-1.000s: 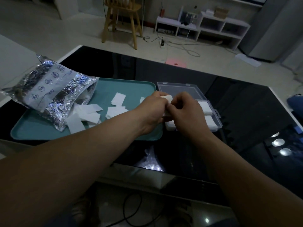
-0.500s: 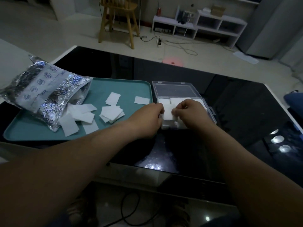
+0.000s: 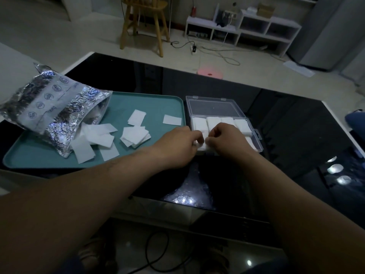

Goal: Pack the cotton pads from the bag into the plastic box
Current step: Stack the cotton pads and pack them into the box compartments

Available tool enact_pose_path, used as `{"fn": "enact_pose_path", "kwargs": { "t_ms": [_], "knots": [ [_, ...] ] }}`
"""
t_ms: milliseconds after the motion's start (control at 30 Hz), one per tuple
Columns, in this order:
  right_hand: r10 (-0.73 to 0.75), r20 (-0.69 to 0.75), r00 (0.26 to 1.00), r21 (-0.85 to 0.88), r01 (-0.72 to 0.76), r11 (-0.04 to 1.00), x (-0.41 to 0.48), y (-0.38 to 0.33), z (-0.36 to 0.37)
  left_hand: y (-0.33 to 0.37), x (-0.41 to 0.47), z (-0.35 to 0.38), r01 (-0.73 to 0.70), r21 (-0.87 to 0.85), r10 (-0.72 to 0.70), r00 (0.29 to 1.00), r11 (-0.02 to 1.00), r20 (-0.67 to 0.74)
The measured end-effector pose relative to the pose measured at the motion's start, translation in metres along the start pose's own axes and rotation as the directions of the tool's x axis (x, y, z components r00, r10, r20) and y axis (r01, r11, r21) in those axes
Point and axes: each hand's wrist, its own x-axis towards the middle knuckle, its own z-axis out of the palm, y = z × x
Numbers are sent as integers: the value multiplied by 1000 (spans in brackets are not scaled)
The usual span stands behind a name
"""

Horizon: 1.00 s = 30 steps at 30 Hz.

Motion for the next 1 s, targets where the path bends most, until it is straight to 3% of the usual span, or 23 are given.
{"fn": "enact_pose_path", "kwargs": {
  "t_ms": [167,300,500,600,867,1000],
  "knots": [
    [-43,-98,994,-148,28,989,-1,-1,4,1,-8,-3,-11,54,12,1000,998,-7],
    [-185,-180,966,-146,160,976,-1,-25,13,-9,-25,-28,-8,132,18,997,991,-79],
    [-379,-56,924,-221,359,907,6,-78,43,-73,-57,-69,287,238,-240,948,928,-210],
    [-337,-14,941,-297,318,900,25,-90,56,-94,-60,-70,390,300,-360,921,871,-151],
    [-223,137,965,-542,262,798,55,-107,68,-126,-8,-71,440,89,-423,891,893,-162],
    [-167,146,975,-536,220,815,65,-107,73,-131,18,-73,515,69,-506,855,855,-112]
  ]
}}
